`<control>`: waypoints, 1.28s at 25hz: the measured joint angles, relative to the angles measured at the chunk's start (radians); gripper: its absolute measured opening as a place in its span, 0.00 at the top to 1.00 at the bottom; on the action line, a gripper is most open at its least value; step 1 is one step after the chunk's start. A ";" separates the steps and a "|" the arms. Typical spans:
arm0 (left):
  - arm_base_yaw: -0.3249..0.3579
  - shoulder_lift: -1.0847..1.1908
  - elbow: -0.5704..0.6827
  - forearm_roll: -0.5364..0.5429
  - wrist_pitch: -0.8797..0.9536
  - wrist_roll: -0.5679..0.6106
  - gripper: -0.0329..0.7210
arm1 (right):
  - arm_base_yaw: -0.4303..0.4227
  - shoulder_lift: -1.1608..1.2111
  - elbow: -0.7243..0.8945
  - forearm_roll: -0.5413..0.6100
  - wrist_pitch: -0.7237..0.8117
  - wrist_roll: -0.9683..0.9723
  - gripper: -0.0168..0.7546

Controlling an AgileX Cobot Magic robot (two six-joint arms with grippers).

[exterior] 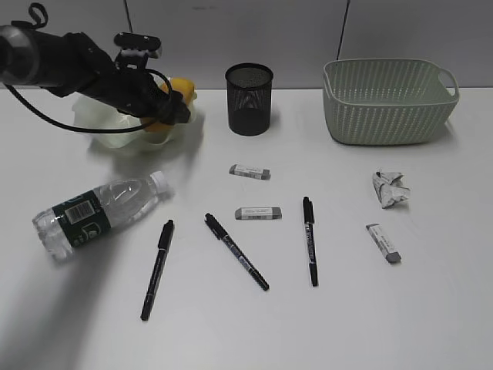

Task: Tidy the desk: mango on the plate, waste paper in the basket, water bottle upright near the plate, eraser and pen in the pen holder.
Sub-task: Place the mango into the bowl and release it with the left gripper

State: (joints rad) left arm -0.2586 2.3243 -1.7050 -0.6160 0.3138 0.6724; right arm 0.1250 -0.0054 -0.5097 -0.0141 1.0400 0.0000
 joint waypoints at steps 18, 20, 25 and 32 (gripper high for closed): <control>0.014 0.000 0.000 0.058 -0.007 0.000 0.16 | 0.000 0.000 0.000 0.000 0.000 0.000 0.32; 0.013 0.000 0.000 0.059 -0.007 0.000 0.16 | 0.000 0.000 0.000 0.000 0.000 0.000 0.32; 0.013 0.000 0.000 0.063 0.003 0.000 0.12 | 0.000 0.000 0.000 0.000 0.000 0.000 0.32; 0.013 -0.005 0.000 0.066 0.066 0.000 0.06 | 0.000 0.000 0.000 0.000 0.000 0.000 0.32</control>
State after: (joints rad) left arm -0.2455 2.3197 -1.7050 -0.5503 0.3799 0.6724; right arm 0.1250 -0.0054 -0.5097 -0.0141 1.0400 0.0000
